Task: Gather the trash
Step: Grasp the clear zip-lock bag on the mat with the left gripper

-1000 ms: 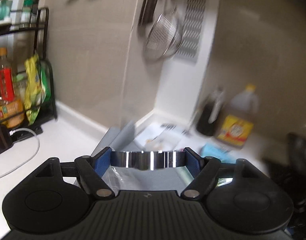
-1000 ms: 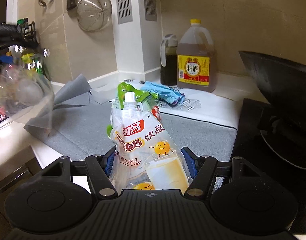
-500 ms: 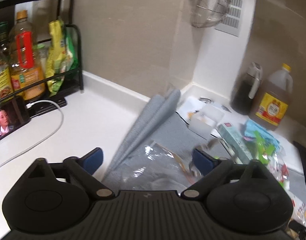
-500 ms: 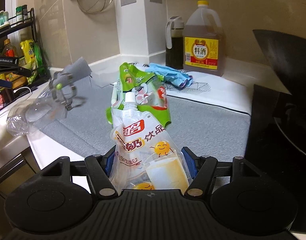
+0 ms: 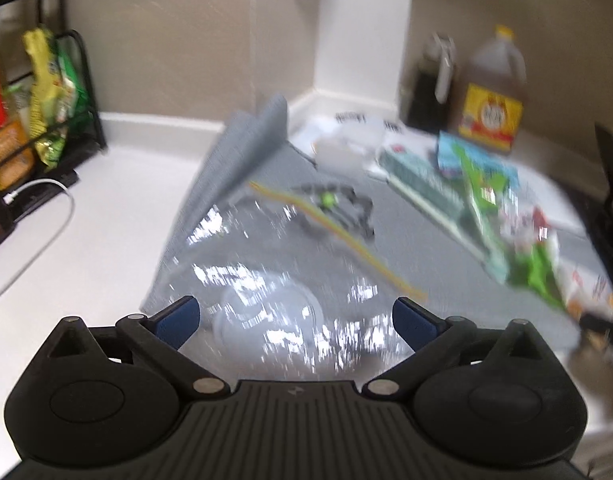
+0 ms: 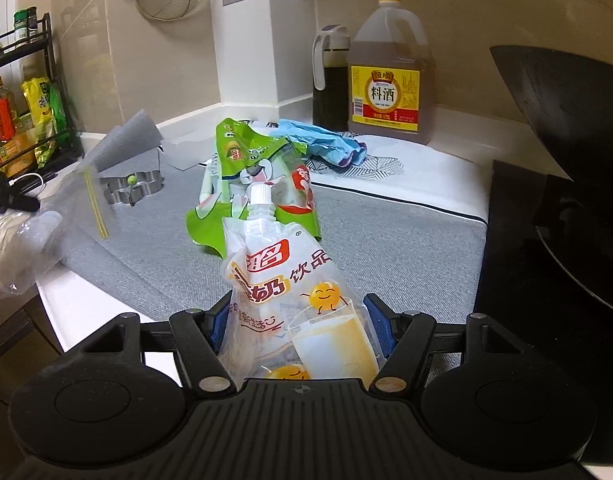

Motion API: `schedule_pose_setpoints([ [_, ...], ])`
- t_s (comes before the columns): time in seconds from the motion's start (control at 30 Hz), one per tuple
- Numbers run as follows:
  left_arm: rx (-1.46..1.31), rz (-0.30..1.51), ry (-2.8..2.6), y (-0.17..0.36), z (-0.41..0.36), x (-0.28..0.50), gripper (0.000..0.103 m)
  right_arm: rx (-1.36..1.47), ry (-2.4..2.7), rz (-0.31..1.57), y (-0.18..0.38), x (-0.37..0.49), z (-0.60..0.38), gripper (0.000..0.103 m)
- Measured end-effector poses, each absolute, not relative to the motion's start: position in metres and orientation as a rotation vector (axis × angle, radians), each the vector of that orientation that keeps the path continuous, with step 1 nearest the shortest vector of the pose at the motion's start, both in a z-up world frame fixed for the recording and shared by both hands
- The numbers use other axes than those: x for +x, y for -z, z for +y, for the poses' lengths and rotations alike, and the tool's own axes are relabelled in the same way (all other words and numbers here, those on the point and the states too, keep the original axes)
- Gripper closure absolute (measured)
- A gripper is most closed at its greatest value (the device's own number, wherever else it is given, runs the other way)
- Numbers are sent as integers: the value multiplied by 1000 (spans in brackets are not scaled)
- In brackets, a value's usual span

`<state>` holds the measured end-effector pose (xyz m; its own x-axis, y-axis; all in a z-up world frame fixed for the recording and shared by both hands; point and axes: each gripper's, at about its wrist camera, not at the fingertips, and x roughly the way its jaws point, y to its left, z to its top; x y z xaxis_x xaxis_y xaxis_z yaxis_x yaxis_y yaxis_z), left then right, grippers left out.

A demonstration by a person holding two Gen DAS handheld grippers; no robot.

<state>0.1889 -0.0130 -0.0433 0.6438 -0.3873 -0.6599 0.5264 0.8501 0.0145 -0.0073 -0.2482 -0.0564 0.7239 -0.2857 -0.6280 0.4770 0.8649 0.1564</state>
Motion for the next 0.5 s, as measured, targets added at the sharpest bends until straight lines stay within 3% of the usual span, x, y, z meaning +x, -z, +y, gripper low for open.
schedule_pose_setpoints([
  [0.23, 343, 736, 464, 78, -31, 197, 0, 311, 413, 635, 54, -6, -243, 35],
  [0.3, 329, 723, 451, 77, -28, 195, 5, 308, 414, 634, 54, -7, -243, 35],
  [0.33, 317, 721, 463, 75, -27, 194, 24, 307, 415, 633, 54, -7, -243, 35],
  [0.37, 301, 723, 491, 73, -24, 193, 60, 307, 417, 634, 54, -7, -243, 35],
  [0.43, 277, 741, 500, 68, -21, 194, 103, 309, 419, 634, 54, -8, -244, 35],
  [0.5, 264, 724, 467, 67, -15, 194, 103, 309, 418, 625, 52, -9, -243, 35],
])
